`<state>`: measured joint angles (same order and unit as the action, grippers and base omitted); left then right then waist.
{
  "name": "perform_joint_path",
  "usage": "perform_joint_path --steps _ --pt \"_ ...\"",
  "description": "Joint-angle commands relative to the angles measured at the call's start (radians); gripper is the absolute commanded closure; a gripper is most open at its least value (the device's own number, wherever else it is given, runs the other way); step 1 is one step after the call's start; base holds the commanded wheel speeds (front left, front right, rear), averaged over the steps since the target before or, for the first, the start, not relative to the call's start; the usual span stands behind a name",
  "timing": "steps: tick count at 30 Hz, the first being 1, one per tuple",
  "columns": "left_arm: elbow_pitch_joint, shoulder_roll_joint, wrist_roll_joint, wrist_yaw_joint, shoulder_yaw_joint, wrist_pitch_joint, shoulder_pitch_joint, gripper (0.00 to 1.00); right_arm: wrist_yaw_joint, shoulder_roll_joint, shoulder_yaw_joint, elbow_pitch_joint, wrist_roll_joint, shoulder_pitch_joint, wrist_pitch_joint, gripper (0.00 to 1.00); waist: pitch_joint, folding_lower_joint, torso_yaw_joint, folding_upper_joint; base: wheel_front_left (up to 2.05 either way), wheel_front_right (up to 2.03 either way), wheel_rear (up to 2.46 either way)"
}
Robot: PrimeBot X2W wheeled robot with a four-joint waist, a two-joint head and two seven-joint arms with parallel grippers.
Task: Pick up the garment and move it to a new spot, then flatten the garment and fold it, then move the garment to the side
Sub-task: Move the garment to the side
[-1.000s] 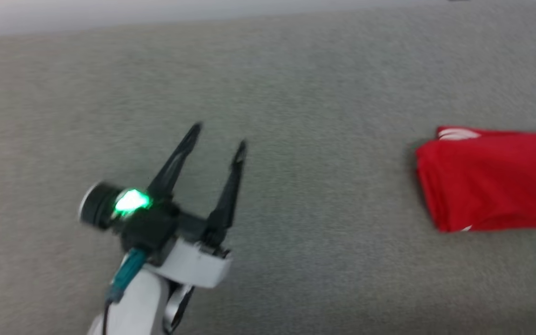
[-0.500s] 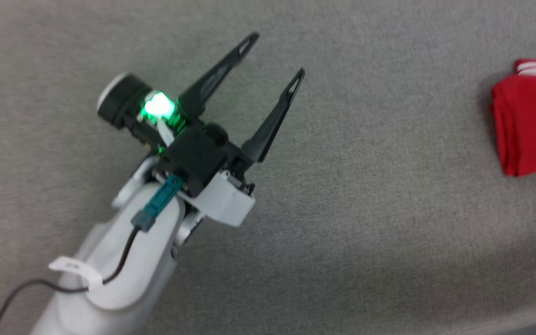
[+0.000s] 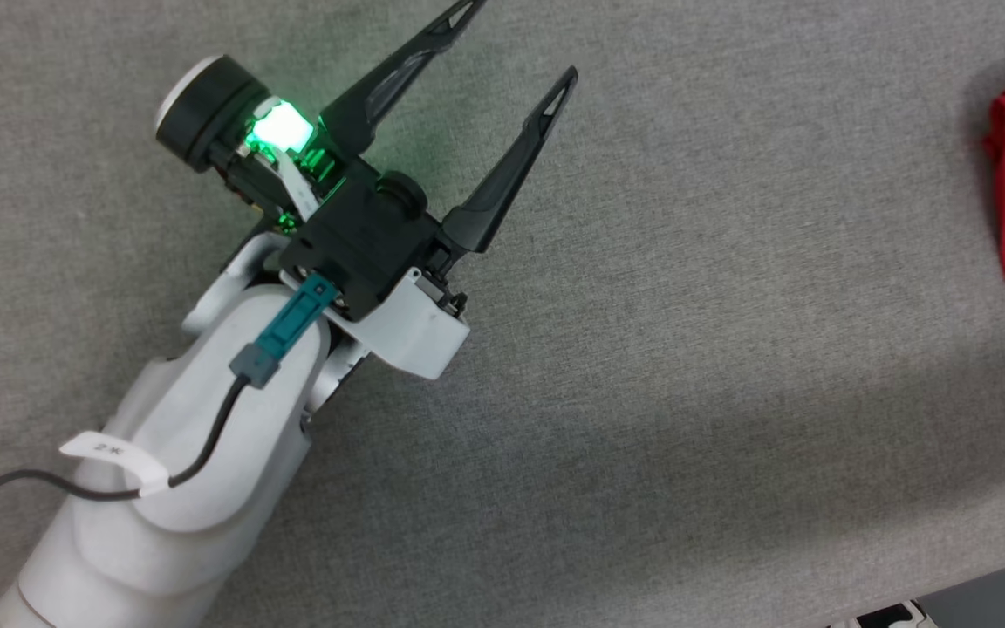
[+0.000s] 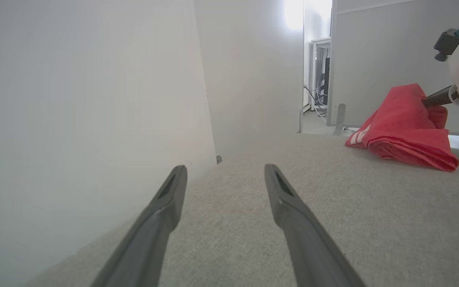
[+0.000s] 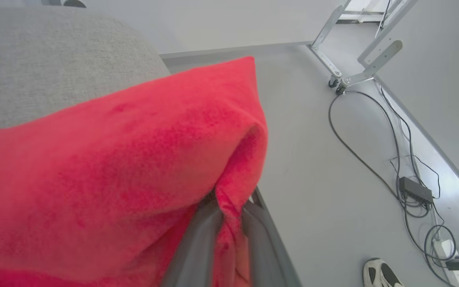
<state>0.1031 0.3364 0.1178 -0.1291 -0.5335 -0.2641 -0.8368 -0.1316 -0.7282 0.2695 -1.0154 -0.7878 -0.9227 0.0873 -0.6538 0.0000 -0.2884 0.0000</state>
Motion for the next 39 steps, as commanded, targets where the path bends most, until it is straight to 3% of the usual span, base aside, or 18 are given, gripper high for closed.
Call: perform_joint_path --steps 1,10,11,12,13,24,34,39 --pt "-0.002 0.003 0.004 -0.002 -0.002 0.001 -0.01 0.0 0.002 0.004 0.004 -0.027 0.014 -0.027 0.03 1.0 -0.009 0.0 0.002 0.0 0.0 0.0 0.0" --pt "-0.005 -0.005 0.009 -0.002 0.016 0.001 0.013 0.0 0.002 0.022 0.058 -0.143 0.076 -0.11 0.119 1.0 -0.002 0.0 0.025 0.0 0.0 0.0 0.0" --pt "-0.005 -0.007 0.008 -0.002 0.018 0.001 0.016 0.0 0.002 0.023 0.062 -0.153 0.08 -0.113 0.126 0.8 0.0 0.0 0.028 0.0 0.0 0.0 0.0" --pt "-0.006 -0.01 0.008 -0.002 0.021 0.001 0.02 0.0 0.002 0.025 0.066 -0.164 0.083 -0.112 0.131 0.33 0.003 0.0 0.031 0.0 0.0 0.0 0.0" --pt "-0.003 -0.012 0.007 -0.002 0.024 0.001 0.025 0.0 0.002 0.025 0.069 -0.173 0.083 -0.111 0.136 0.0 0.01 0.0 0.033 0.0 0.0 0.0 0.0" --pt "0.001 -0.085 0.028 -0.002 0.117 0.001 0.179 0.0 0.002 0.026 0.149 -0.152 0.112 -0.04 0.168 0.0 0.173 0.0 0.078 0.0 0.0 0.0 0.0" --pt "0.008 -0.163 0.044 -0.002 0.242 0.001 0.448 0.0 0.002 0.067 0.23 -0.003 0.039 0.128 0.176 0.0 0.366 0.0 0.157 0.0 0.0 0.0 0.0" --pt "0.028 -0.199 0.049 -0.002 0.318 0.0 0.573 0.0 0.002 0.086 0.219 0.075 0.025 0.225 0.178 0.0 0.446 0.0 0.207 0.0 0.0 0.0 0.0"
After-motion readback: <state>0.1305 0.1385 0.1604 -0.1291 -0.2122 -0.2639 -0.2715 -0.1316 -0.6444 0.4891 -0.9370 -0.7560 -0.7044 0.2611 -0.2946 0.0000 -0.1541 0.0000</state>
